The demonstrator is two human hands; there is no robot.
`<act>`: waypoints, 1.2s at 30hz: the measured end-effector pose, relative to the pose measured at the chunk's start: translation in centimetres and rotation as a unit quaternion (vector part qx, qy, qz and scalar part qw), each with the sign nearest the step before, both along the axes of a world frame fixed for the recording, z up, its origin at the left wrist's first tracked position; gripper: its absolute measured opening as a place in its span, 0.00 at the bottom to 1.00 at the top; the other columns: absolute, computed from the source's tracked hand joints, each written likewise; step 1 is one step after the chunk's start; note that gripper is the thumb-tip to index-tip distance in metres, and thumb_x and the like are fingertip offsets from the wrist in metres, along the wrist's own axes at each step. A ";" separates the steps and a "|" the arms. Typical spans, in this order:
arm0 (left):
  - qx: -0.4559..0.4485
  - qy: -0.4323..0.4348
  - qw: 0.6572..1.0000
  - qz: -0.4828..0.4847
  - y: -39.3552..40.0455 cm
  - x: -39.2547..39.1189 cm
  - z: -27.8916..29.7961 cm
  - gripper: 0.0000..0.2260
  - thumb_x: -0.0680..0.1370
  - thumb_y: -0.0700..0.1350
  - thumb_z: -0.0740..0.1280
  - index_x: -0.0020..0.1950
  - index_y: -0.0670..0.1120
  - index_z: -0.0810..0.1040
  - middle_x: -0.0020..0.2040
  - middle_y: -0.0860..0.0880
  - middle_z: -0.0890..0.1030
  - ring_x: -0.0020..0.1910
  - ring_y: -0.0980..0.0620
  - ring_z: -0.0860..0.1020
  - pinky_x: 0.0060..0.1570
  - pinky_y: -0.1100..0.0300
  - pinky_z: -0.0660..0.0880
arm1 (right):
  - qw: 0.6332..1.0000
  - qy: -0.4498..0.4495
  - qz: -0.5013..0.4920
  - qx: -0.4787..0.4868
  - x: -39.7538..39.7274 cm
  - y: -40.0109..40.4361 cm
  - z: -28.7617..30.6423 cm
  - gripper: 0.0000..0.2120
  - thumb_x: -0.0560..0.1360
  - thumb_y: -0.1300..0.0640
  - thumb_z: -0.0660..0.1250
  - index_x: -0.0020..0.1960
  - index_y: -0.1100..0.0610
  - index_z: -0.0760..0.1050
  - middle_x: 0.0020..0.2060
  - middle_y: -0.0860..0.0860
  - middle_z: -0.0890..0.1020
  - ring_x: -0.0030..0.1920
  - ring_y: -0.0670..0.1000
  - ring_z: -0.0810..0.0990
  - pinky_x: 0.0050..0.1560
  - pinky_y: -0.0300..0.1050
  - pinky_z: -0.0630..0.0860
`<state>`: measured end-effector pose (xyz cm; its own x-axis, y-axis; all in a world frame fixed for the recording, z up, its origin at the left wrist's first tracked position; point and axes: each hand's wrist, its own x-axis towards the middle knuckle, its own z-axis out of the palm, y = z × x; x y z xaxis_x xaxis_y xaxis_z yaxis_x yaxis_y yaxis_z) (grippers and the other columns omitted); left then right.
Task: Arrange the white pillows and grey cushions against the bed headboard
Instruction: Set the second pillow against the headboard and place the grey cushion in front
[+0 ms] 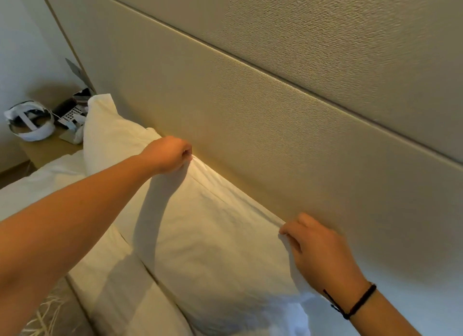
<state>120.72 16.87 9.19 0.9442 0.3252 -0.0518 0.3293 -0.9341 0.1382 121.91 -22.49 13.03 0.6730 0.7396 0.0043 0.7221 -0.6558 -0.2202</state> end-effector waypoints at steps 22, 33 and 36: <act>0.023 -0.105 0.989 0.097 -4.6 -1.0 -3.7 0.09 0.82 0.48 0.58 0.48 0.50 0.77 0.42 0.48 0.81 0.39 0.47 0.78 0.41 0.53 0.77 | 0.979 -0.006 -0.165 -0.119 -3.7 -4.6 -2.7 0.13 0.78 0.39 0.49 0.56 0.38 0.69 0.44 0.44 0.67 0.34 0.48 0.75 0.37 0.42 0.72; 0.056 -0.080 0.992 -0.083 0.4 -0.7 -2.0 0.06 0.78 0.53 0.65 0.48 0.53 0.80 0.50 0.51 0.75 0.39 0.49 0.76 0.37 0.58 0.77 | 0.886 0.413 0.023 0.208 3.2 22.4 -5.2 0.10 0.76 0.60 0.66 0.57 0.55 0.78 0.57 0.53 0.76 0.46 0.47 0.78 0.41 0.30 0.72; 0.042 -0.039 0.990 -0.126 2.6 -0.4 -1.6 0.06 0.77 0.53 0.65 0.48 0.53 0.79 0.54 0.51 0.74 0.39 0.49 0.76 0.33 0.60 0.70 | 0.764 0.578 -0.073 0.276 3.9 26.6 -5.8 0.06 0.75 0.62 0.63 0.41 0.57 0.77 0.33 0.56 0.75 0.30 0.54 0.72 0.24 0.43 0.65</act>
